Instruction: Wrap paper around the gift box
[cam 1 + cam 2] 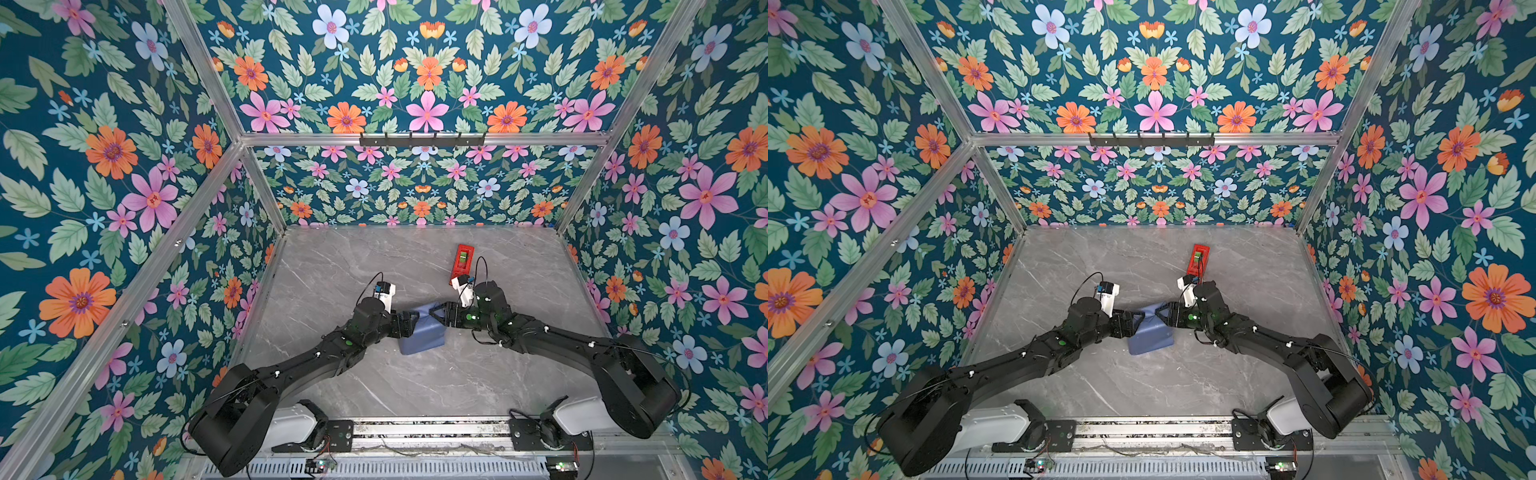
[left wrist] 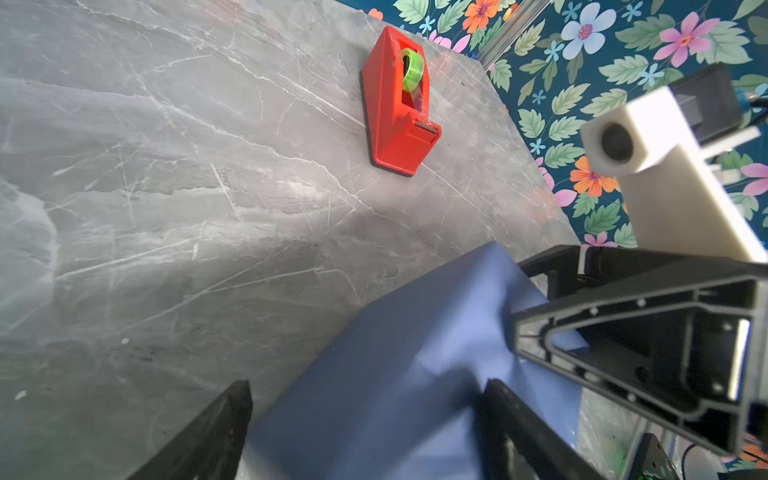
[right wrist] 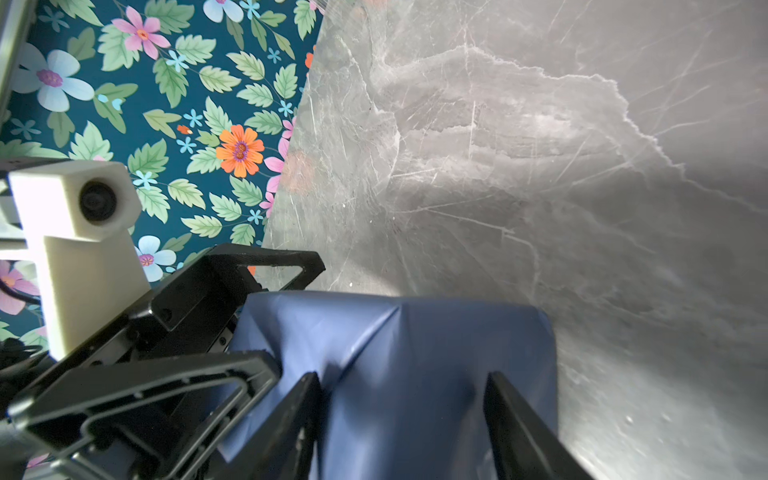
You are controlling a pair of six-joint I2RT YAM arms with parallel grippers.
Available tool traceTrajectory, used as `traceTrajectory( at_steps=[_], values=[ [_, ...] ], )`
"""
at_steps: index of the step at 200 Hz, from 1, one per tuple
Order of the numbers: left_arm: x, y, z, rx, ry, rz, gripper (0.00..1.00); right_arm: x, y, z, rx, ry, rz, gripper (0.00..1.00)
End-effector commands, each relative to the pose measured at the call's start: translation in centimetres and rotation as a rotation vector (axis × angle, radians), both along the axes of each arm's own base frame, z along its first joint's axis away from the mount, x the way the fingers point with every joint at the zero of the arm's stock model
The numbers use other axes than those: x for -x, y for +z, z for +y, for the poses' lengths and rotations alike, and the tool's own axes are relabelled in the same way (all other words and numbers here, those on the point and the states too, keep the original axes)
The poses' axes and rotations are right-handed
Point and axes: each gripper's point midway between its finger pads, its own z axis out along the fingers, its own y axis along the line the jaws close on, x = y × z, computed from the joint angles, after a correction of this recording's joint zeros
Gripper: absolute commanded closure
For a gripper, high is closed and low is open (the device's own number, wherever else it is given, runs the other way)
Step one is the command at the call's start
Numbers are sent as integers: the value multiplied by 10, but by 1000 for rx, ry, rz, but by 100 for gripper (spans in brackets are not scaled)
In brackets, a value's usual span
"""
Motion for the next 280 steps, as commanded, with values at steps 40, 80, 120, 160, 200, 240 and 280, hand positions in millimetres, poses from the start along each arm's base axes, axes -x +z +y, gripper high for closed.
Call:
traceTrajectory(
  at_steps=[40, 80, 120, 160, 200, 240, 280],
  values=[
    [9, -13, 9, -63, -11, 33, 13, 8, 12, -7, 53, -3, 16, 26],
    [10, -14, 6, -56, -27, 39, 14, 9, 17, 3, 87, 4, -1, 17],
    [10, -17, 4, -53, -33, 44, 15, 9, 8, 14, 155, 31, 12, 6],
    [9, -13, 2, -45, -35, 37, 14, 16, -15, 12, 208, 39, 56, 7],
    [3, 7, 1, 10, -9, 0, 12, 25, -27, 4, 216, 33, 77, 10],
    [-4, 22, 3, 82, 39, 0, 11, 29, -31, 3, 209, 37, 85, 11],
    [-6, 6, 10, 65, 65, 57, 11, 28, -33, 5, 202, 38, 82, 11]
  ],
)
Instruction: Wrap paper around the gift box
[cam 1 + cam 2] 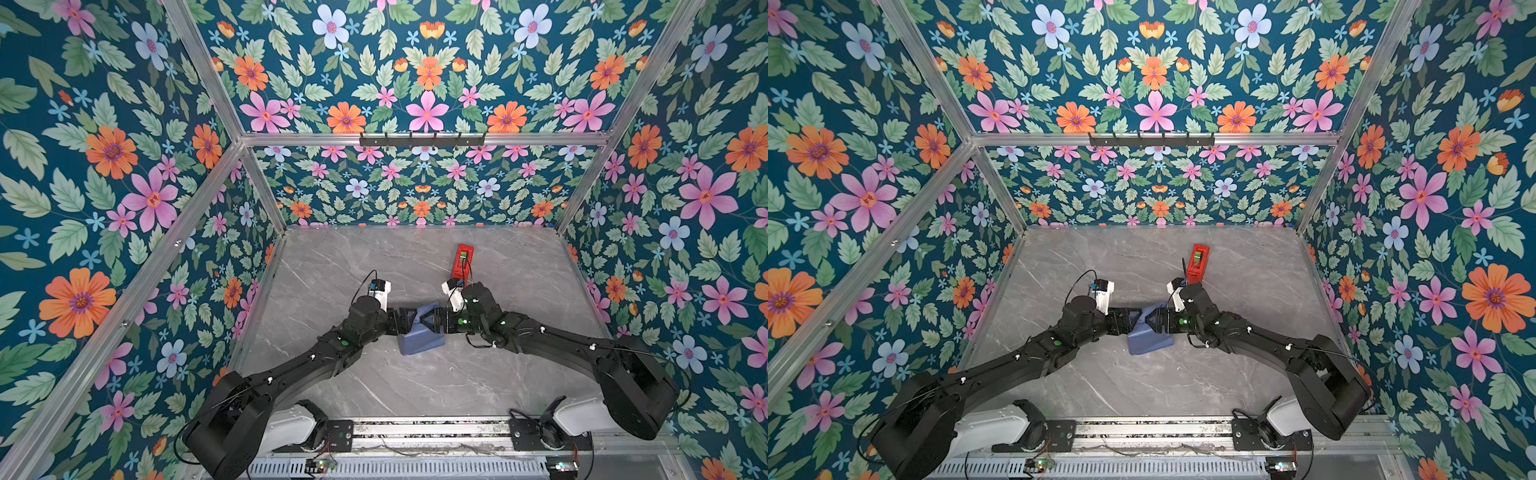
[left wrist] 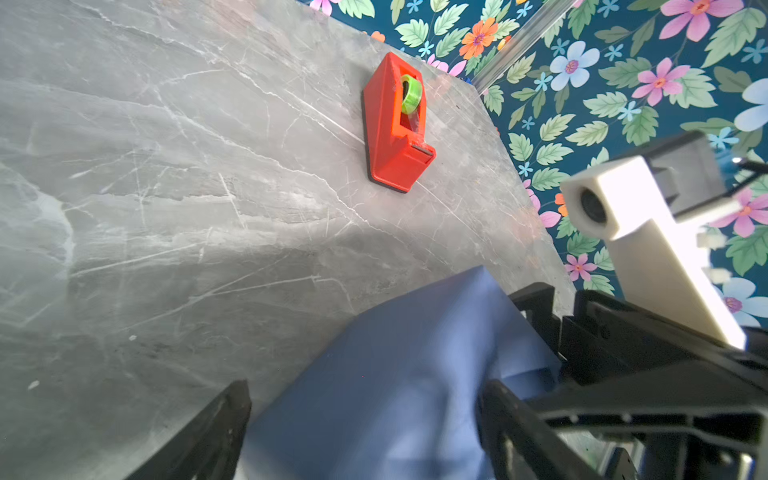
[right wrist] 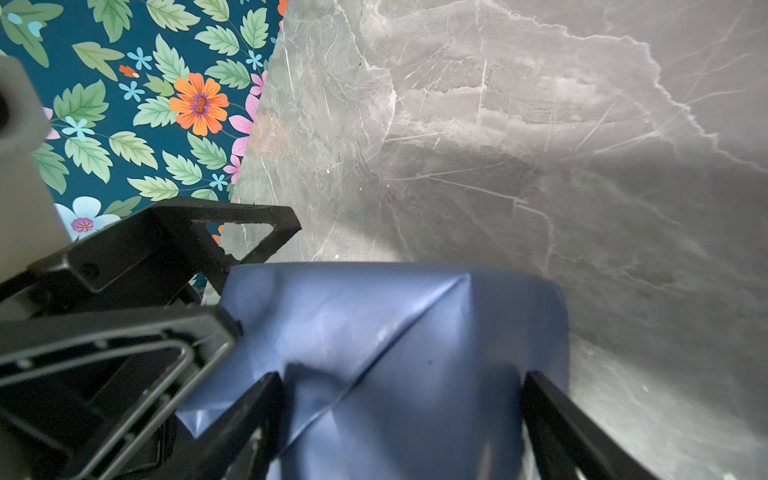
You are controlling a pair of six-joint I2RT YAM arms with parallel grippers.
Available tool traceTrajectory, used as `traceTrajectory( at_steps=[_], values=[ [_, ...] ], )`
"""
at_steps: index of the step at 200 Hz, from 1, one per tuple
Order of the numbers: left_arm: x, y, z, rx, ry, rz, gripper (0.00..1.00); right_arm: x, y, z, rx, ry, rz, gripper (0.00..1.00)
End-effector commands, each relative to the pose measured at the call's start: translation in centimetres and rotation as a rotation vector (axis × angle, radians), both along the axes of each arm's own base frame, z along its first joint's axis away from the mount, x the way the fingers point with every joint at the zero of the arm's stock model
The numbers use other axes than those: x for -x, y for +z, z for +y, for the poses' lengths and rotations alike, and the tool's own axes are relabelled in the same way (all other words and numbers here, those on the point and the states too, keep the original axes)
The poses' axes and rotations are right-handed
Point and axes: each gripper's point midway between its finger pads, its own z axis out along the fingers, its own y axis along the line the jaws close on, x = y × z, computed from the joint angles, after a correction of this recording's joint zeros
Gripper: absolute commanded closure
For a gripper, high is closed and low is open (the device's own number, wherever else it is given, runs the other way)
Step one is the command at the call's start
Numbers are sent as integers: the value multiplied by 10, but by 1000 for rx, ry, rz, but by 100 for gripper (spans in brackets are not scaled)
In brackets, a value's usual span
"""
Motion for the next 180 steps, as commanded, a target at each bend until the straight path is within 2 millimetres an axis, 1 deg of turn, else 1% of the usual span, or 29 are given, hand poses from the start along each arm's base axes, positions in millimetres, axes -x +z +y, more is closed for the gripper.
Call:
traceTrajectory(
  at_steps=[1, 21, 51, 77, 98, 111, 145, 161, 180],
  values=[
    [-2, -8, 5, -1, 23, 30, 11, 12, -26, -13, 86, -8, 78, 11],
    [-3, -15, 8, 0, 22, 51, 12, 11, -27, -12, 82, -6, 81, 12],
    [5, -31, 9, -27, -6, 89, 14, 9, -21, -11, 79, -9, 65, 12],
    [9, -37, 12, -54, -16, 98, 14, 4, -7, -13, 88, -18, 31, 10],
    [11, -38, 13, -70, -26, 94, 15, -1, 12, -19, 103, -44, -15, 6],
    [11, -39, 14, -84, -27, 96, 16, -3, 24, -26, 125, -62, -49, 1],
    [14, -45, 16, -107, -25, 121, 17, -13, 51, -52, 168, -114, -122, 1],
    [15, -47, 17, -116, -28, 133, 18, -21, 58, -66, 156, -146, -124, 1],
    [17, -49, 19, -133, -32, 141, 18, -40, 62, -89, 97, -221, -71, 1]
  ],
)
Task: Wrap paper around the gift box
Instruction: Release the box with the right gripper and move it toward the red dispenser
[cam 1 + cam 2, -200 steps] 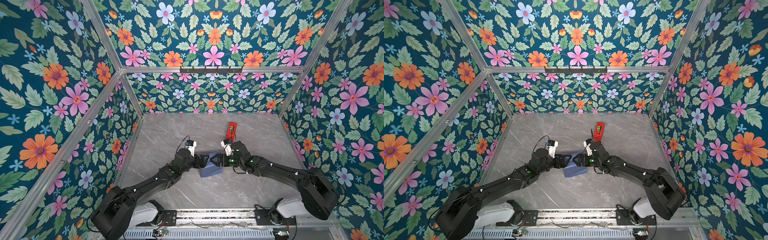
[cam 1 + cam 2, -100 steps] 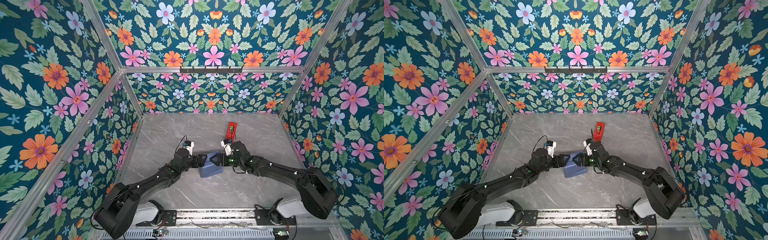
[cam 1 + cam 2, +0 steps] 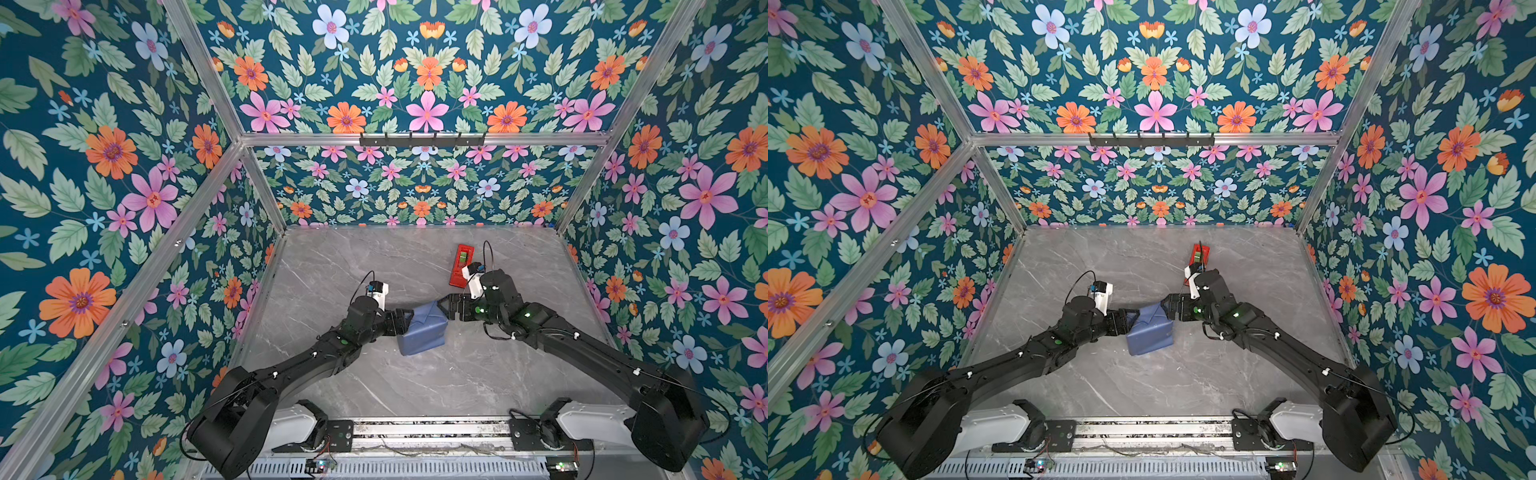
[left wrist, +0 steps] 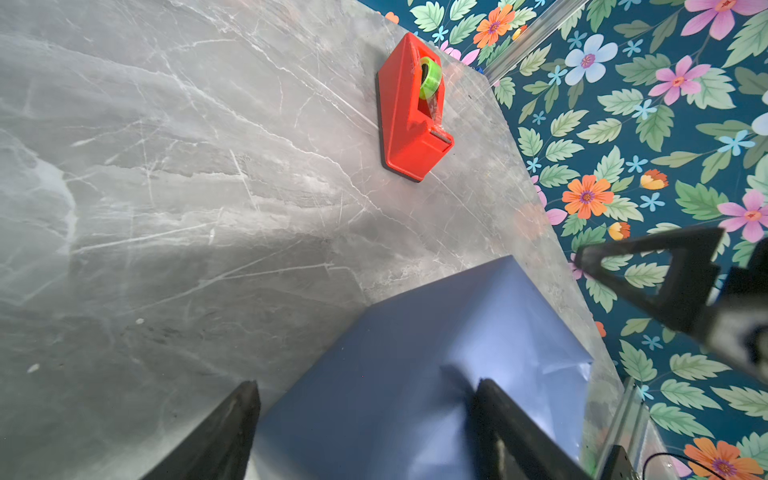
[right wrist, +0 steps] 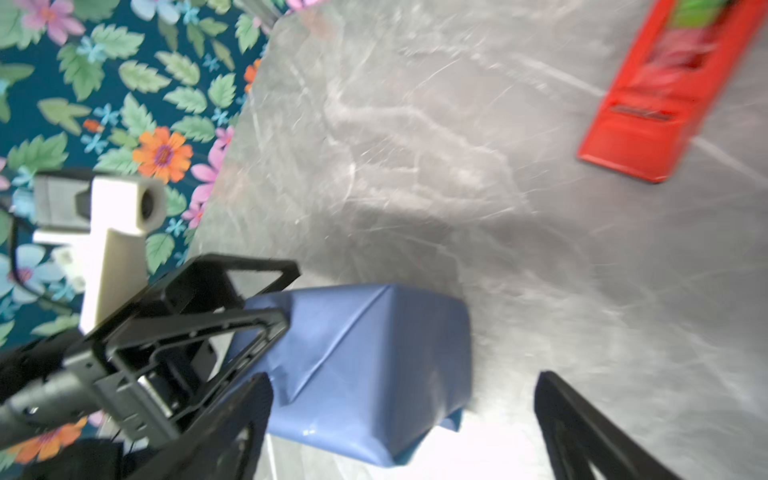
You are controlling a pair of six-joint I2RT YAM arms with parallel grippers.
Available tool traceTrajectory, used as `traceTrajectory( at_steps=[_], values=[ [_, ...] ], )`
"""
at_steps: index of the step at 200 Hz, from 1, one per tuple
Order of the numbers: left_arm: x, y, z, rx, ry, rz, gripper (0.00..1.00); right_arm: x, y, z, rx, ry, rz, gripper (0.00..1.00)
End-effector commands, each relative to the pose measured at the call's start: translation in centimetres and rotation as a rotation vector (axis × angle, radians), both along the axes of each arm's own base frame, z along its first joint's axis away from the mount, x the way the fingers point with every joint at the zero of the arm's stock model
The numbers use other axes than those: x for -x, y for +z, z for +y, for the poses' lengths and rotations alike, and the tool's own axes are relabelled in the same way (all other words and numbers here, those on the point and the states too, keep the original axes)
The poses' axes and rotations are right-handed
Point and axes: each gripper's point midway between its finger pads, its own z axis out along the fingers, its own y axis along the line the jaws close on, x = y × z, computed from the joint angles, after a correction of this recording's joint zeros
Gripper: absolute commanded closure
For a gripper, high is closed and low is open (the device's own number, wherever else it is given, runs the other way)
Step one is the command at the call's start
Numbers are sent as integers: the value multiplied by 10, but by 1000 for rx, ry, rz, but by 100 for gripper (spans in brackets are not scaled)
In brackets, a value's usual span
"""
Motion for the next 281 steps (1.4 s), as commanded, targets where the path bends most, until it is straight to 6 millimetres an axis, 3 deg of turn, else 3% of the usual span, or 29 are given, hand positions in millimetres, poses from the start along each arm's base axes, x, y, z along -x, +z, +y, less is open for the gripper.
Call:
traceTrajectory(
  at_steps=[1, 31, 57, 98, 105, 132, 193, 281],
  values=[
    [16, -31, 13, -119, -22, 95, 18, -12, 0, -24, -24, -56, 45, 1],
    [17, -32, 14, -131, -27, 96, 18, -46, 3, -57, -151, -149, 69, 2],
    [17, -32, 14, -132, -23, 92, 18, -79, 0, -77, -228, -192, 112, 12],
    [15, -29, 14, -129, -19, 82, 19, -125, -22, -74, -236, -178, 187, 33],
    [15, -29, 14, -128, -19, 80, 18, -133, -36, -72, -231, -177, 219, 35],
    [14, -29, 13, -126, -21, 84, 19, -152, -52, -69, -225, -171, 260, 41],
    [13, -28, 10, -121, -28, 82, 20, -177, -78, -61, -230, -147, 315, 43],
    [13, -28, 8, -119, -35, 82, 21, -183, -100, -52, -277, -130, 377, 53]
  ],
)
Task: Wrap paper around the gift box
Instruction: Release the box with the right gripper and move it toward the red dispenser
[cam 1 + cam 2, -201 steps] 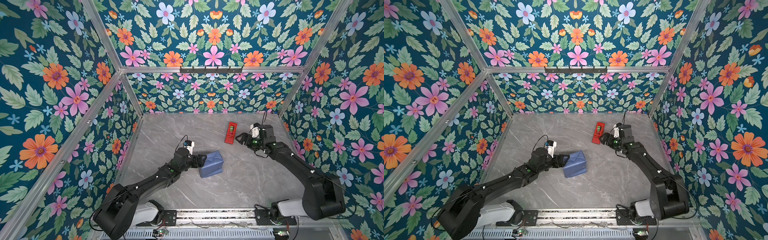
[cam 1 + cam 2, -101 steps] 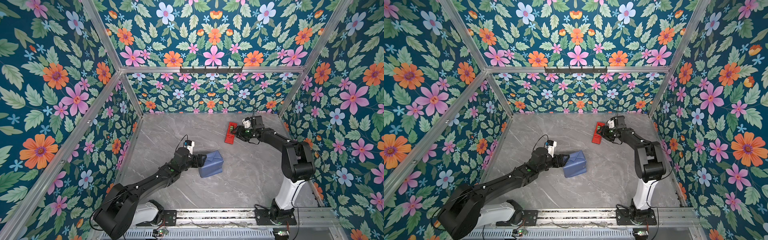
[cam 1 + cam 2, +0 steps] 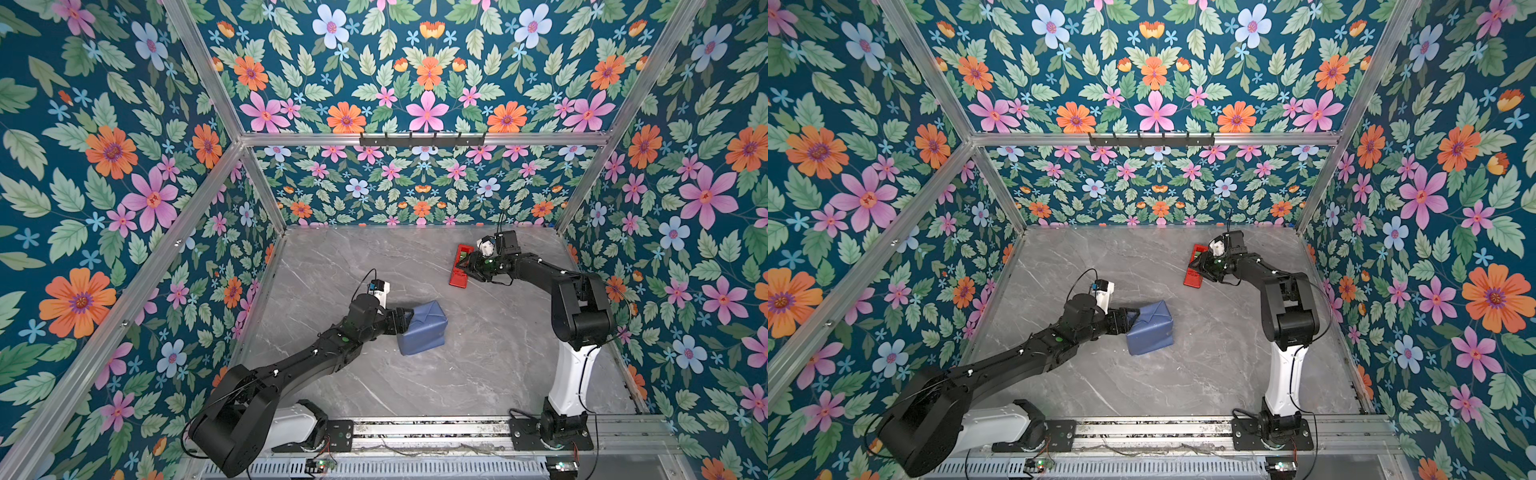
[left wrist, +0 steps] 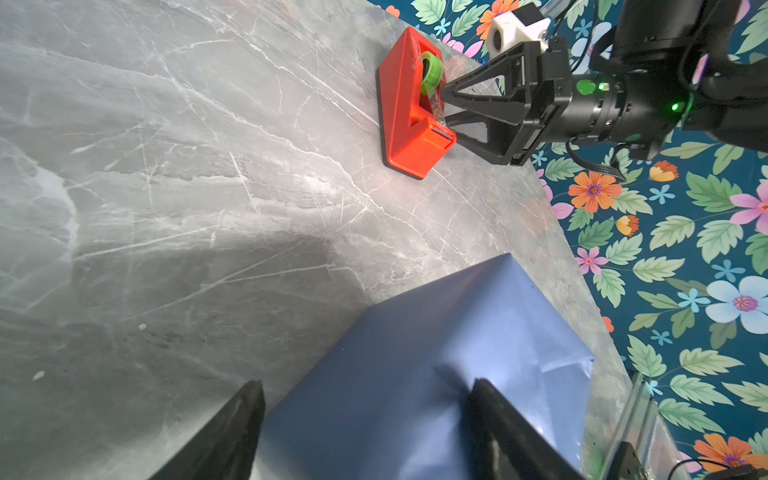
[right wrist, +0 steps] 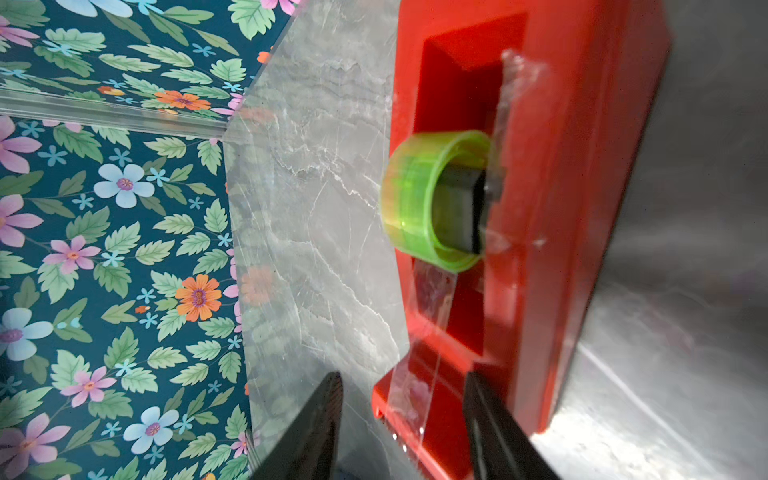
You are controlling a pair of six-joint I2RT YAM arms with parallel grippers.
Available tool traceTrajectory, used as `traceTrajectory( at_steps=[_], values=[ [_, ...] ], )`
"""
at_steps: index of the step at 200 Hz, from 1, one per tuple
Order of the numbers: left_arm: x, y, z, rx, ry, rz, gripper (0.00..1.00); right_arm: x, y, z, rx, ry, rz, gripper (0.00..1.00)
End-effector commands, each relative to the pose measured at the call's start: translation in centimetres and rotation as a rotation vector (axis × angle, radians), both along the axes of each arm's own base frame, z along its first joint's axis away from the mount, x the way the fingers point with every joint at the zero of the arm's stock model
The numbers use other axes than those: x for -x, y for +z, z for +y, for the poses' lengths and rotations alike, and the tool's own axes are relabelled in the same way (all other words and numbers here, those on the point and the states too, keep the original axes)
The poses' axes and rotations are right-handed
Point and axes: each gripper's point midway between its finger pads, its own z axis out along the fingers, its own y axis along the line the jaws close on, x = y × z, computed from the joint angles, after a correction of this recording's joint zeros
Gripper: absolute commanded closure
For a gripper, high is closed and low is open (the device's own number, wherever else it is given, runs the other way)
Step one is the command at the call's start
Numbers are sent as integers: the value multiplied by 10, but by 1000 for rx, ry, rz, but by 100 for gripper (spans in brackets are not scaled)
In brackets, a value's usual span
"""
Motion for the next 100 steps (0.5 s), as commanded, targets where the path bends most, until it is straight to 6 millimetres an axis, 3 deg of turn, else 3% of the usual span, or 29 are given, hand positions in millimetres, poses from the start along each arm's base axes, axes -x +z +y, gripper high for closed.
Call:
traceTrajectory(
  at_steps=[1, 37, 100],
  values=[
    [15, -29, 10, -99, -21, 83, 21, 1, -9, 0, -4, -6, 29, 53],
    [15, -29, 11, -101, -21, 82, 21, 4, -17, 0, -21, -29, 60, 63],
    [14, -28, 11, -101, -21, 77, 22, 6, -29, 1, -33, -42, 99, 69]
  ],
)
